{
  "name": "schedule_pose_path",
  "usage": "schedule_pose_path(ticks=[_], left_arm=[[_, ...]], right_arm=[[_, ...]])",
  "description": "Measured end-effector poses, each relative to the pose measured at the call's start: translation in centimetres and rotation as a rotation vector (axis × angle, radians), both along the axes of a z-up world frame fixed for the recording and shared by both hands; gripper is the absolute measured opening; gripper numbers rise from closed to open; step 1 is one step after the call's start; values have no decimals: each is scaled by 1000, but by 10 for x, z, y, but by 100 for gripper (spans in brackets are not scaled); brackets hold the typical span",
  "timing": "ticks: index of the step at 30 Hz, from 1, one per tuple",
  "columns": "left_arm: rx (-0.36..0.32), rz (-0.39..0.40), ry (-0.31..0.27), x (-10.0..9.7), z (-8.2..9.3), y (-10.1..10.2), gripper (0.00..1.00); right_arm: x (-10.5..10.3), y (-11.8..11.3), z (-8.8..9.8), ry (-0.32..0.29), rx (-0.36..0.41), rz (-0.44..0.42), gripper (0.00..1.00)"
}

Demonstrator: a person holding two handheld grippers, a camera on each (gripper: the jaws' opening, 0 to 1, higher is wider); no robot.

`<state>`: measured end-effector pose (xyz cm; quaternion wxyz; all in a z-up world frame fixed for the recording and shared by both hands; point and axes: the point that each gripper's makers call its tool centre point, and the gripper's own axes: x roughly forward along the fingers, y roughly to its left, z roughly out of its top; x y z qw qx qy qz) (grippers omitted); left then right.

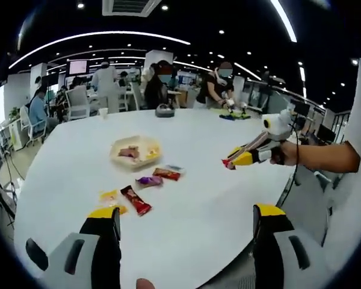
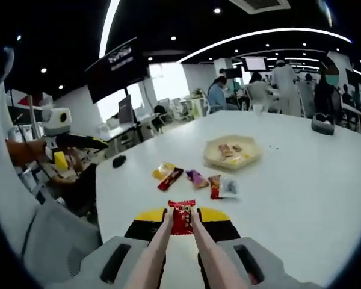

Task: Place the target food into the container with the food tongs after gripping and lifting it, then release it inside without dropping or visibly crushing the food.

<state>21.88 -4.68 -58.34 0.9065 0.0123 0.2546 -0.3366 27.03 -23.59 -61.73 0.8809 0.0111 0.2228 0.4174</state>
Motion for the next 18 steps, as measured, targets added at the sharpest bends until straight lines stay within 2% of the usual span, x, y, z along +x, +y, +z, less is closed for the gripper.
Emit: schedule_pose_path(ticks=[4,10,16,18], left_arm=[[2,-22,-12,3,4,12,91],[-3,-27,-18,10,5,34,91],[12,-8,-21,16,4,57,92],[23,6,-25,20,5,65,92]], right_arm=[[2,6,4,2,10,-37,18],[27,22,16,-27,3,-71,18],[89,46,29,-76,-23,-72,18],[103,53,30,-86,-13,-66,18]])
